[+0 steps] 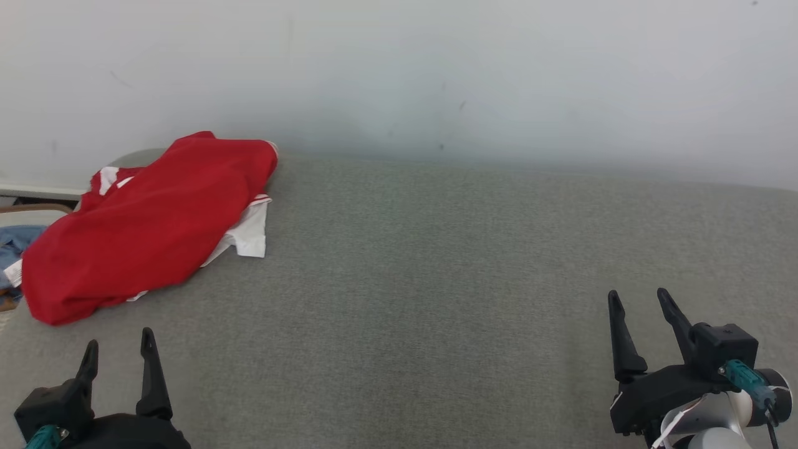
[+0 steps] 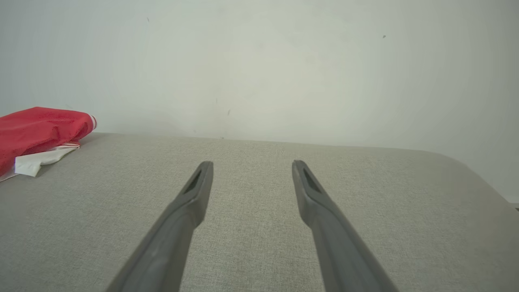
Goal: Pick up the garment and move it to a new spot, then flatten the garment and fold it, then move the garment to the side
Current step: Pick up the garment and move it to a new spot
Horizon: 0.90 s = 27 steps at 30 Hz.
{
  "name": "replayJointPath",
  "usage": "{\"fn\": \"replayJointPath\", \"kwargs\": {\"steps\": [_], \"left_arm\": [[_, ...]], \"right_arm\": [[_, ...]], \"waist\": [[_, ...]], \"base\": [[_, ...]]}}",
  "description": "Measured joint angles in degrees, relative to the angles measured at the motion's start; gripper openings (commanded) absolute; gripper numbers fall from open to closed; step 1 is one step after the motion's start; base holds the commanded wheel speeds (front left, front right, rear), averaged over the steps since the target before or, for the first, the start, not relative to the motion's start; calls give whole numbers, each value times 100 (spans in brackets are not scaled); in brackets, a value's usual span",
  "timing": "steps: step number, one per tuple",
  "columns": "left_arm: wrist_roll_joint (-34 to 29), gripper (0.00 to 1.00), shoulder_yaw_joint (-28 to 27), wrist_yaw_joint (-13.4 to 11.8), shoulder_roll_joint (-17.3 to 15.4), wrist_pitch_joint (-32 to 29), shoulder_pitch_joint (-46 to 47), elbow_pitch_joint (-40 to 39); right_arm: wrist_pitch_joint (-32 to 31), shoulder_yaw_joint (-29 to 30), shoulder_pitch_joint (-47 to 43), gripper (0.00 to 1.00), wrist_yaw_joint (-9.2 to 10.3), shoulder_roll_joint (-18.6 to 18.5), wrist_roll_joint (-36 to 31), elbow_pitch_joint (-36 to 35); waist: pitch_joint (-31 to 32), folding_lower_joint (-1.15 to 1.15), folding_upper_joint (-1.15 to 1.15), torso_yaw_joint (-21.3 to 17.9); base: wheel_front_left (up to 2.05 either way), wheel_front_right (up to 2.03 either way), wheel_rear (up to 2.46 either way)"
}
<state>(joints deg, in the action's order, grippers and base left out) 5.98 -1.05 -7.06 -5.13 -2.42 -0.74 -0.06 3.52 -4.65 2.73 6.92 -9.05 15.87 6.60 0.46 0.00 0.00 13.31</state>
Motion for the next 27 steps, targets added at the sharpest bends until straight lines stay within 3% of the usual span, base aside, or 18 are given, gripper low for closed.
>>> {"fn": "replayJointPath", "kwargs": {"steps": [17, 27], "left_arm": [[-43, 100, -197, -4, 69, -109, -192, -159], [5, 100, -268, -4, 92, -153, -263, -205]], "right_arm": [[-110, -289, 108, 100, -97, 119, 16, 107], [-158, -335, 249, 100, -145, 136, 15, 213]], "waist": [[54, 0, 0, 1357], [57, 0, 0, 1569]], "base": [[0, 0, 0], [0, 0, 0]]}}
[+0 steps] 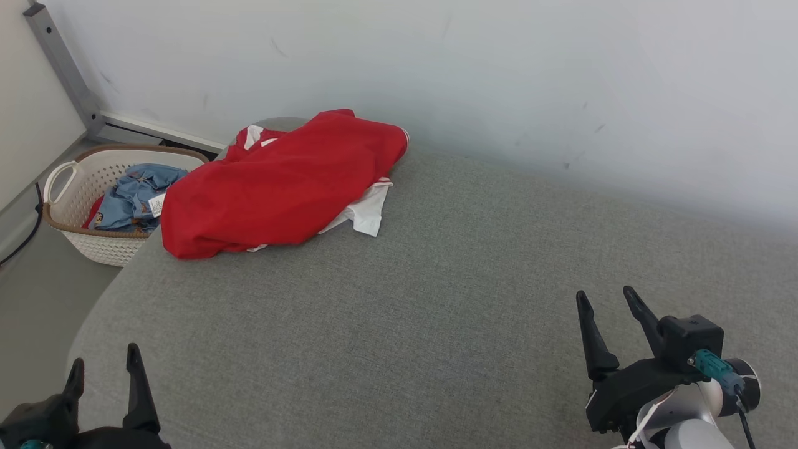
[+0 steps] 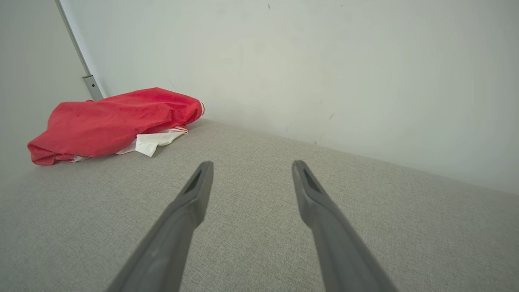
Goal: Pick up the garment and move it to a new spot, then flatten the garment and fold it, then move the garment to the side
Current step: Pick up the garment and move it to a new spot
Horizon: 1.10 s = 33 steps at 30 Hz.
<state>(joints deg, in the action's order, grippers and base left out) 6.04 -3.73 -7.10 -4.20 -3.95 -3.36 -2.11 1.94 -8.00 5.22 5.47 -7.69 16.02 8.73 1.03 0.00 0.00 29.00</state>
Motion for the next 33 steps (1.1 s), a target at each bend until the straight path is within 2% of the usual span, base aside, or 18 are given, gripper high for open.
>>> {"fn": "replayJointPath", "kwargs": {"steps": [3, 5, 11, 15, 19, 21, 33], "left_arm": [[166, 100, -9, 32, -2, -63, 72, 85], [312, 100, -13, 191, -63, -156, 280, 218], [613, 100, 102, 717, -477, -537, 1816, 847], [737, 100, 115, 1024, -654, -776, 2732, 1415], [1115, 100, 41, 1246, -721, -1113, 3456, 2140], [1344, 100, 21, 1273, -755, -1299, 3848, 2635], [1277, 100, 159, 1370, -1249, -1853, 5138, 4239]], "right_arm": [[-16, -1, -7, 100, -1, -18, -1, 8], [-27, -13, -16, 100, -1, -21, -7, -19], [-103, -22, -17, 100, -1, -149, -66, -143], [-235, -125, 10, 100, -45, -214, -199, -249], [-355, -158, 131, 100, -71, -327, -279, -381], [-412, -158, 172, 100, -80, -428, -336, -468], [-789, -125, 392, 100, -148, -791, -464, -973]], "waist": [[-8, 0, 0, -13], [-29, 0, 0, -25], [-162, 1, 0, -64], [-286, 2, 0, -126], [-426, 1, 0, -265], [-508, 2, 0, -352], [-1077, 2, 1, -952]], "base": [[0, 0, 0], [0, 0, 0], [0, 0, 0], [0, 0, 0], [0, 0, 0], [0, 0, 0], [0, 0, 0]]}}
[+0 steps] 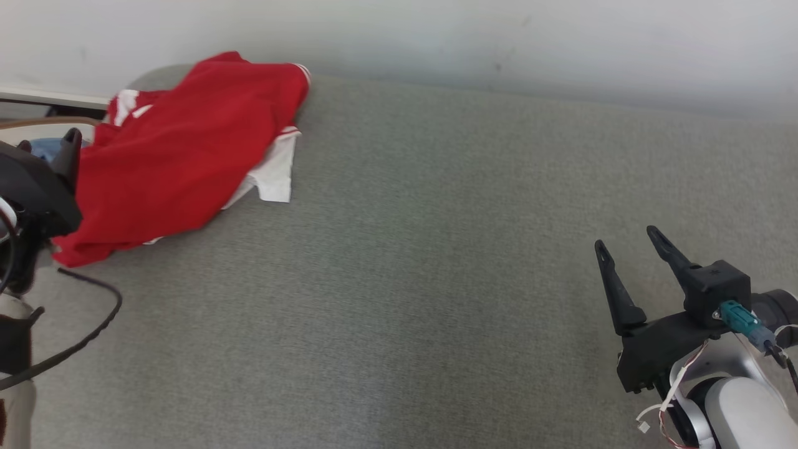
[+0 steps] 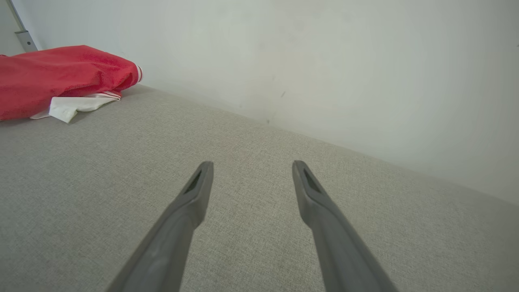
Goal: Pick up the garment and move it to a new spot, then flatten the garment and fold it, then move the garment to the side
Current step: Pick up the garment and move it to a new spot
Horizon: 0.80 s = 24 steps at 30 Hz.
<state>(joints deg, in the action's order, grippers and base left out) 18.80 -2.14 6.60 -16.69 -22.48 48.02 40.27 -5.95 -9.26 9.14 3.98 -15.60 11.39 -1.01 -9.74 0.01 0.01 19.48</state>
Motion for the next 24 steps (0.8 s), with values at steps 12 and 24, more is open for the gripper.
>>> {"fn": "replayJointPath", "kwargs": {"steps": [12, 24], "left_arm": [[-366, 100, 447, 48, -325, -455, 627, 1111], [-475, 100, 664, 43, -130, -775, 1125, 1893]], "right_arm": [[-380, 191, -35, 100, -47, -403, -107, -567], [-625, 404, -35, 100, -45, -611, -152, -1066]], "waist": [[-763, 0, 0, -502], [-1513, -1, 0, -765]], "base": [[0, 0, 0], [0, 0, 0]]}}
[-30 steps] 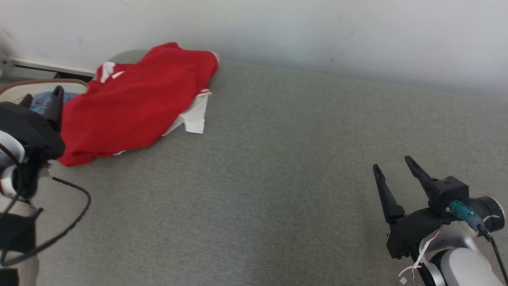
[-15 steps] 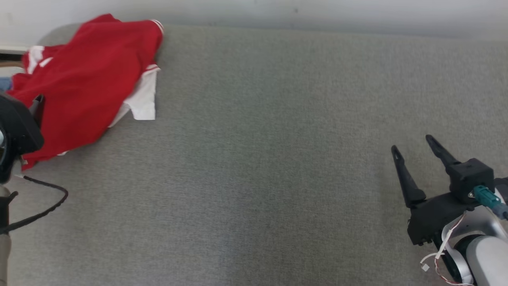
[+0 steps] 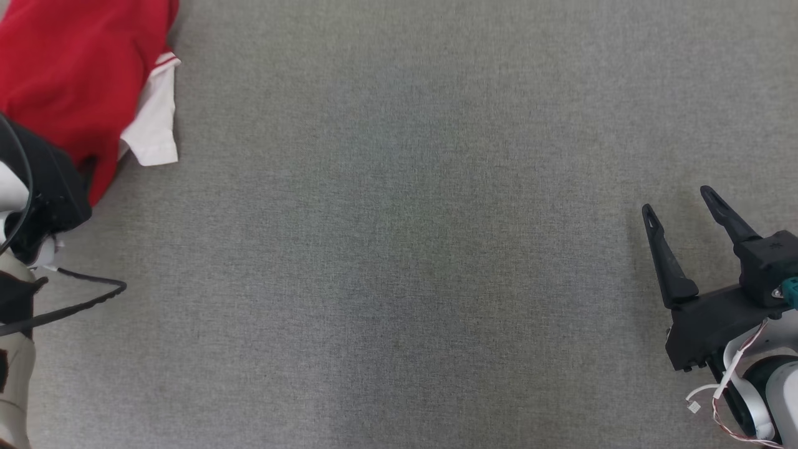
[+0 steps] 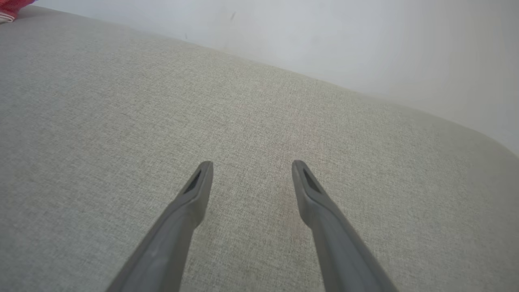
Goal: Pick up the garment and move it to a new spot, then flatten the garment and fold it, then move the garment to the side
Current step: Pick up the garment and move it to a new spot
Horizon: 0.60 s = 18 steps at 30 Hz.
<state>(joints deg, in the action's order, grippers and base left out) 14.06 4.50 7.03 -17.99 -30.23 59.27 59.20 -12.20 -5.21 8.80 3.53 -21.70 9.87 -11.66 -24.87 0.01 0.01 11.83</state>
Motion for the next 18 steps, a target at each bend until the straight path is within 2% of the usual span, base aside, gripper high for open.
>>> {"fn": "replayJointPath", "kwargs": {"steps": [1, 2, 3, 10, 18], "left_arm": [[-1, 100, 7, 0, 30, 4, 59, 51], [-3, 36, 31, 2, 46, 48, 92, 84], [-19, 0, 57, 1, 53, 107, 114, 110], [-204, 0, 220, 4, 105, 357, 316, 354], [-205, 0, 279, 7, 258, 887, 706, 397]], "right_arm": [[-24, 13, 1, 100, 2, -5, 0, -12], [-43, 18, 1, 100, 4, -10, 0, -26], [-44, 27, 1, 100, 5, -12, 0, -40], [-98, 65, 8, 100, 8, -24, 0, -44], [-89, 33, 123, 100, 33, 38, 13, 164]], "waist": [[-52, 0, 0, -6], [-103, 0, 0, -8], [-148, 0, 0, -8], [-277, -1, 0, 89], [-115, -1, 0, 182]], "base": [[0, 0, 0], [0, 0, 0], [0, 0, 0], [0, 0, 0], [0, 0, 0]]}}
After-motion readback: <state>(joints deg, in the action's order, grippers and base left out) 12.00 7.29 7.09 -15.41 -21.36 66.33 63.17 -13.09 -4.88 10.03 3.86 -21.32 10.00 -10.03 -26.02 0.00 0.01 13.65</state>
